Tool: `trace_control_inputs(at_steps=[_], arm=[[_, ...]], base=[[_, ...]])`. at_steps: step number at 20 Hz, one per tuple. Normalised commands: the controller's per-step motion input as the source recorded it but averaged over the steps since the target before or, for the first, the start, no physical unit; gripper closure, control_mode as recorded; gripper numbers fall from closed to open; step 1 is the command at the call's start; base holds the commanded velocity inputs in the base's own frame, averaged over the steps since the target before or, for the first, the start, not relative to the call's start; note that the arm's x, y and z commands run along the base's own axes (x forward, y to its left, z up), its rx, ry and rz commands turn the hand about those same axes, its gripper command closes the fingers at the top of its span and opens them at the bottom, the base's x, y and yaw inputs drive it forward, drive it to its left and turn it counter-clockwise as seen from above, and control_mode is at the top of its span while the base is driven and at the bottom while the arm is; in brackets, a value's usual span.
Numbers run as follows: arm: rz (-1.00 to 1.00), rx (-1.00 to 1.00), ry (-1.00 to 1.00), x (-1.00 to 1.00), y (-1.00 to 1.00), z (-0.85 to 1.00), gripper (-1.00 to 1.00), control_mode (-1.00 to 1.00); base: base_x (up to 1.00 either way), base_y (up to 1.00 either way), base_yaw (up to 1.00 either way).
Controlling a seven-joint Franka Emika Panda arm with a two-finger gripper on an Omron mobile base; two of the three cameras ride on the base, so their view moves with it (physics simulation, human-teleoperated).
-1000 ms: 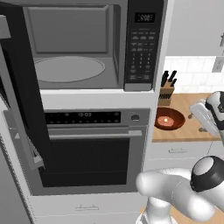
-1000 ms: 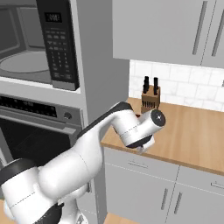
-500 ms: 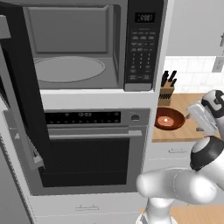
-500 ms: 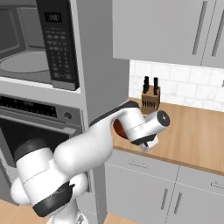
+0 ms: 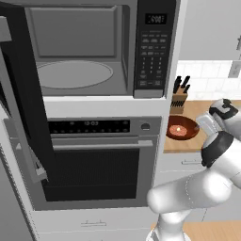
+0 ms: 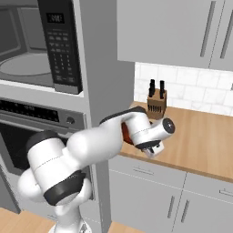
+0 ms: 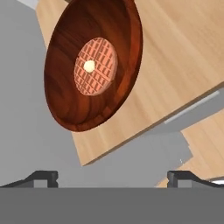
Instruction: Open the microwave, place the bowl with waffle inside the microwave, then close the microwave door and turn it on.
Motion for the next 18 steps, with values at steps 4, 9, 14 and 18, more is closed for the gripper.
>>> trace_control_inputs(at_steps=[4,9,14,18], arm=[[0.02,0.0,0.0,0.28,-0.06,-0.24,-1.0,-1.0],[0.01,0.01,-0.02,0.28,-0.2,-0.13,-1.0,-1.0],[0.01,0.0,-0.02,0.31,-0.21,-0.17,-1.0,-1.0],[0.0,0.0,0.0,0.35,-0.21,-0.17,-1.0,-1.0]], base=[[0.0,0.0,0.0],[0.0,0.0,0.0],[0.0,0.0,0.0],[0.0,0.0,0.0]])
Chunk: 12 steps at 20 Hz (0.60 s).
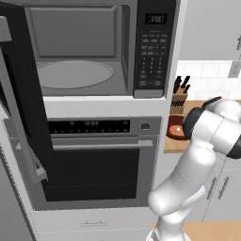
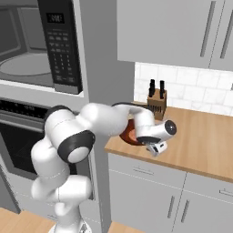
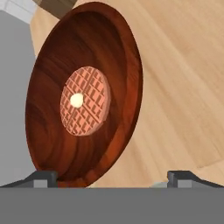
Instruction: Open the microwave, place the bowl with waffle inside the microwave, then close the microwave door and turn it on.
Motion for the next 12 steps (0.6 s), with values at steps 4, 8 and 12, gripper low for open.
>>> trace_control_inputs(at_steps=[4,8,12], arm=[[0.0,0.02,0.0,0.32,-0.25,-0.16,-1.0,-1.0],[0.0,0.01,0.0,0.29,-0.13,-0.15,-1.0,-1.0],[0.0,0.0,0.0,0.16,-0.01,-0.17,-1.0,-1.0]], base=[[0.0,0.0,0.0],[0.0,0.0,0.0],[0.0,0.0,0.0]])
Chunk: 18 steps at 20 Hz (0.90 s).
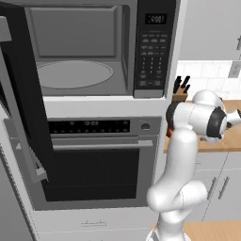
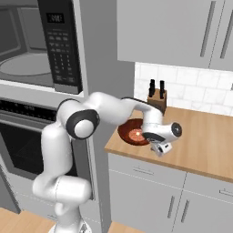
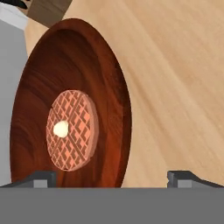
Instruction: Open the microwave, place the bowl with waffle inside the microwave, then close the microwave door and turn it on.
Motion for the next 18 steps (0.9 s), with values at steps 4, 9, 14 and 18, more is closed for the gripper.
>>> trace_control_inputs(at_steps=[4,9,14,18], arm=[[0.0,0.0,0.0,0.18,0.11,-0.23,-1.0,-1.0],[0.0,-0.03,0.0,0.34,0.24,-0.23,-1.0,-1.0],[0.0,-0.05,0.0,0.18,0.36,-0.16,1.0,-1.0],[0.0,-0.04,0.0,0.0,0.37,-0.05,1.0,-1.0]], base=[[0.0,0.0,0.0],[0.0,0.0,0.0],[0.0,0.0,0.0],[0.0,0.0,0.0]])
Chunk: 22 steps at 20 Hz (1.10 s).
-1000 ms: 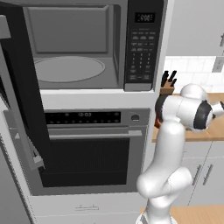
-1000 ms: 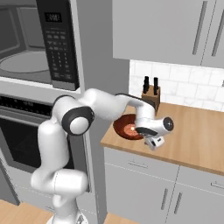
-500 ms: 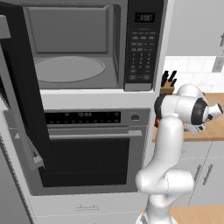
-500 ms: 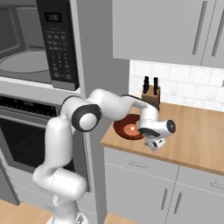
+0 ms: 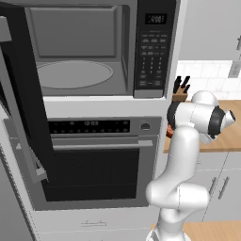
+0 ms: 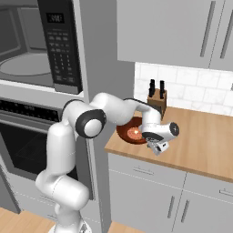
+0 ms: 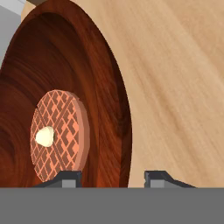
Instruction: Open the microwave, place the bowl with waffle inside the microwave, then close the microwave door and turn it on.
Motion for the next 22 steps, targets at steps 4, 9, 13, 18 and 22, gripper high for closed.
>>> trace_control_inputs(at_steps=[4,9,13,18,22], arm=[[0.0,0.0,0.0,0.0,0.19,-0.06,1.0,-1.0],[-0.01,0.07,-0.03,-0.1,-0.15,0.03,1.0,-1.0],[0.0,0.11,-0.12,-0.38,-0.27,0.29,1.0,-1.0],[-0.03,0.06,-0.17,-0.97,-0.53,0.46,1.0,-1.0],[-0.01,0.0,-0.27,-1.0,-0.37,0.42,1.0,-1.0]], base=[[0.0,0.0,0.0],[0.0,0.0,0.0],[0.0,0.0,0.0],[0.0,0.0,0.0],[0.0,0.0,0.0]])
